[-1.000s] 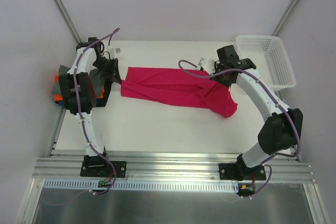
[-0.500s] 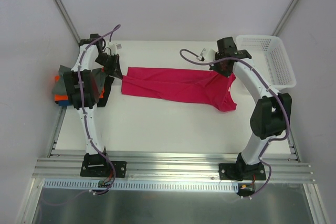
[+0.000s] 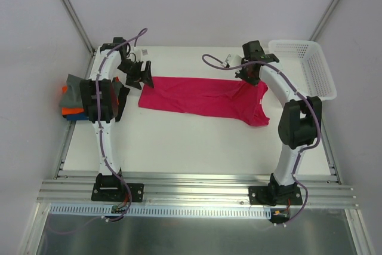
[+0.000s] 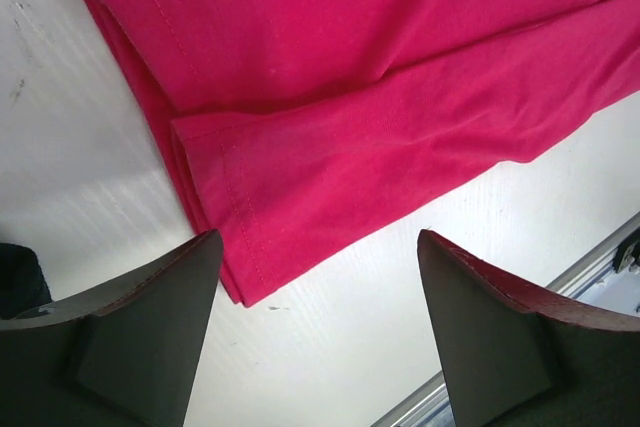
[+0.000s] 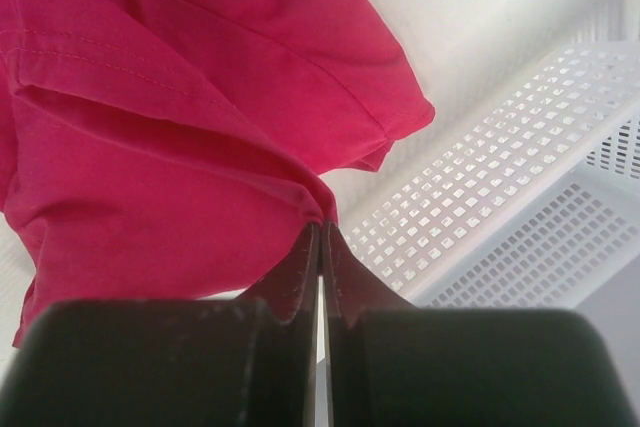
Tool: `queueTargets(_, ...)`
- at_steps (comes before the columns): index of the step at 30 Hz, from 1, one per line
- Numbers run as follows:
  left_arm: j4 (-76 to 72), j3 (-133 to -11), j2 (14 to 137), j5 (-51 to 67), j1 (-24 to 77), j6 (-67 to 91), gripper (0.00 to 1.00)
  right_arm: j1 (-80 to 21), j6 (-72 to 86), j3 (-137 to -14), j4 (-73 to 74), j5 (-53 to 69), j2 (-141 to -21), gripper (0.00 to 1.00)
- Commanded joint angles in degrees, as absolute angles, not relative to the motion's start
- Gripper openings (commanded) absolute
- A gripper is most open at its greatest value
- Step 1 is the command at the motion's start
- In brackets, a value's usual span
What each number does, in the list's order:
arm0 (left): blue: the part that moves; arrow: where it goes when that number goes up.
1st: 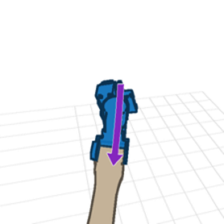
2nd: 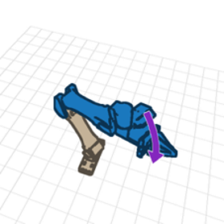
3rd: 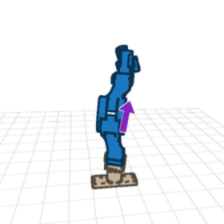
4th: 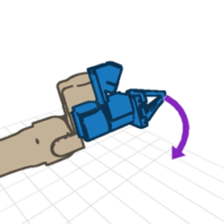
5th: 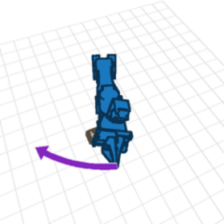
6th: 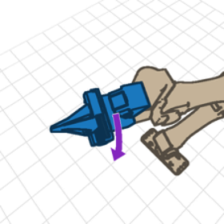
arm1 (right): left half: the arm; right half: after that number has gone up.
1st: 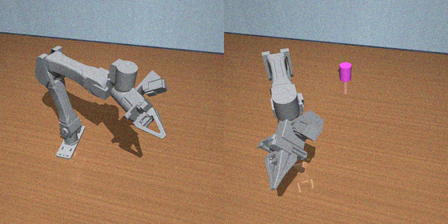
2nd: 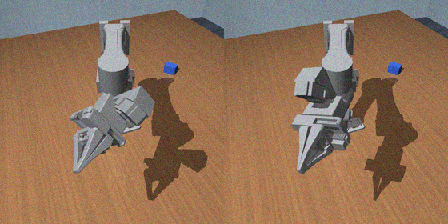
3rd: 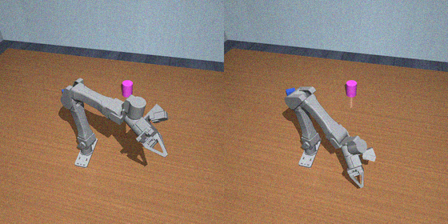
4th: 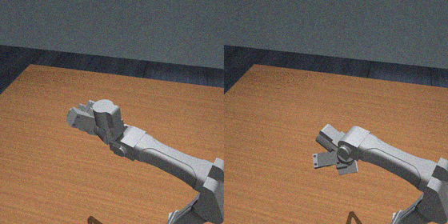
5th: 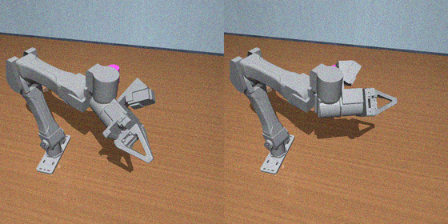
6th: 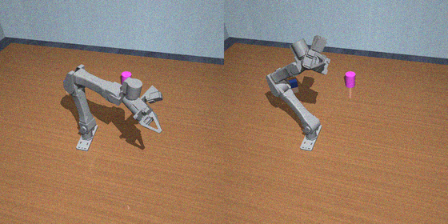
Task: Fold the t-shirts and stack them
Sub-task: Fold the other side of the tshirt into a rectangle
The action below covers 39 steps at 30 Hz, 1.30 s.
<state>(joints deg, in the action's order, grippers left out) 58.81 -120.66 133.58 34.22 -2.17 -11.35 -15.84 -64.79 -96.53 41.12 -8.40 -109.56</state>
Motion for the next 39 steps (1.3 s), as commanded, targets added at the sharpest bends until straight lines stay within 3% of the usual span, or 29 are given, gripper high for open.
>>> queueTargets(1, 59.2, -120.2, 127.7, 37.2, -2.3, -10.8, 0.79, -15.6, -65.0, -99.7, 40.6, -9.5, -109.6, 0.01)
queueTargets(13, 59.2, -115.2, 129.6, 40.3, 4.1, -10.5, 0.75, -15.2, -65.4, -100.4, 38.4, -10.7, -114.2, 0.03)
queueTargets(14, 59.3, -114.9, 129.6, 40.5, 4.2, -10.4, 0.75, -15.1, -65.0, -100.5, 38.0, -11.4, -114.5, 0.11)
queueTargets(16, 59.2, -114.3, 129.2, 40.7, 4.3, -9.9, 0.75, -15.3, -64.6, -100.4, 37.5, -14.8, -115.4, 0.43)
queueTargets(18, 59.2, -114.2, 128.6, 40.9, 4.6, -9.8, 0.75, -15.6, -63.3, -99.1, 36.7, -17.5, -113.9, 0.53)
queueTargets(19, 59.2, -114.2, 128.3, 41.0, 4.7, -9.8, 0.75, -15.5, -61.5, -97.4, 35.8, -17.8, -110.9, 0.65)
queueTargets(22, 59.3, -114.4, 127.8, 41.2, 5.0, -9.7, 0.75, -15.6, -57.6, -96.2, 38.2, -17.6, -104.4, 0.75)
queueTargets(26, 59.3, -114.7, 128.1, 41.0, 6.0, -9.7, 0.76, -15.1, -51.4, -95.3, 51.5, -12.7, -99.1, 0.76)
queueTargets(29, 59.2, -114.6, 128.4, 41.0, 6.4, -9.6, 0.76, -12.1, -44.3, -93.3, 62.5, 2.7, -98.5, 0.75)
queueTargets(36, 59.6, -115.0, 129.5, 38.9, 7.7, -11.1, 0.76, -2.4, -35.3, -82.1, 66.1, 31.1, -100.9, 0.68)
queueTargets(39, 59.8, -115.1, 130.4, 38.7, 8.1, -11.6, 0.76, -0.7, -36.1, -82.3, 67.2, 34.5, -104.2, 0.63)
